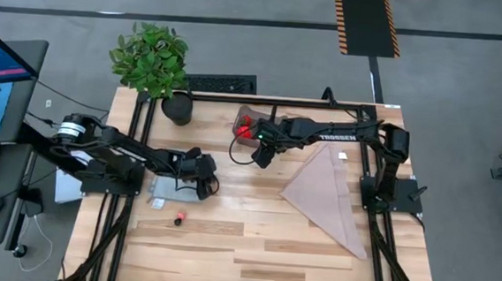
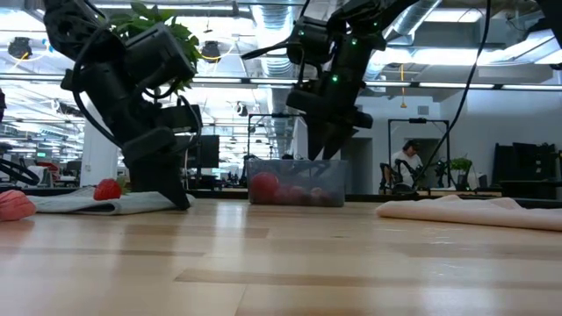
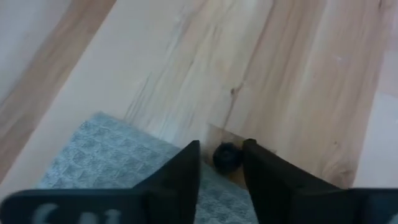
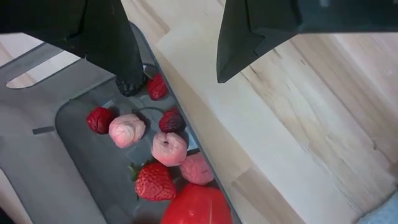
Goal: Pick and placing Produce into tupperware
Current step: Put the blueberry into the black bin
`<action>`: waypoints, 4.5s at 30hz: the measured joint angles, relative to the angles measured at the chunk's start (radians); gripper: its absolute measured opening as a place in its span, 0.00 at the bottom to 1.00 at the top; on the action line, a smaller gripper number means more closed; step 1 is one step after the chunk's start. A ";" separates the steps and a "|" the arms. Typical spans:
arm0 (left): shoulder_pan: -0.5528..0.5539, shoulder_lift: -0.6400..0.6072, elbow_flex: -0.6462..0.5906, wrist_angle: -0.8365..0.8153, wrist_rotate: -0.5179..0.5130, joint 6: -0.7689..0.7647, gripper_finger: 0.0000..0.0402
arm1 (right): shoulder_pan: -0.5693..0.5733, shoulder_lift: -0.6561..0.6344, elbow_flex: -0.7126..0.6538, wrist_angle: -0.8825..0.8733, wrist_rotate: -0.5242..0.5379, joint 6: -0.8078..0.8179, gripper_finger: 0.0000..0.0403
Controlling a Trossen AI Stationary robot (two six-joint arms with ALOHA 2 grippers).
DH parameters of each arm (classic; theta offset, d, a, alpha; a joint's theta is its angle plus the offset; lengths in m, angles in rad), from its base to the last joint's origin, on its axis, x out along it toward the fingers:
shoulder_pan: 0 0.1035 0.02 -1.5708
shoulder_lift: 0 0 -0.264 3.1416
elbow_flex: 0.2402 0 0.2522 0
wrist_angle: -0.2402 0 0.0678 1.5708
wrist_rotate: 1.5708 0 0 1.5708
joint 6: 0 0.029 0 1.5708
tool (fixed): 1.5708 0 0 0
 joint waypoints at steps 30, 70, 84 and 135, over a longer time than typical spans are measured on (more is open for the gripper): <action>0.166 -0.119 0.235 -0.081 0.066 0.172 0.05 | 0.025 -0.204 0.003 -0.041 0.041 0.022 0.56; 0.379 -0.338 0.347 -0.183 0.320 0.168 0.00 | 0.307 -0.188 -0.116 0.098 0.137 0.158 0.56; 0.084 -0.916 0.087 -0.053 0.215 0.107 0.00 | 0.315 0.109 -0.132 0.622 0.158 0.177 0.56; -0.080 -1.263 -0.127 -0.028 0.127 0.200 0.00 | 0.107 0.195 -0.131 0.660 0.175 0.603 0.45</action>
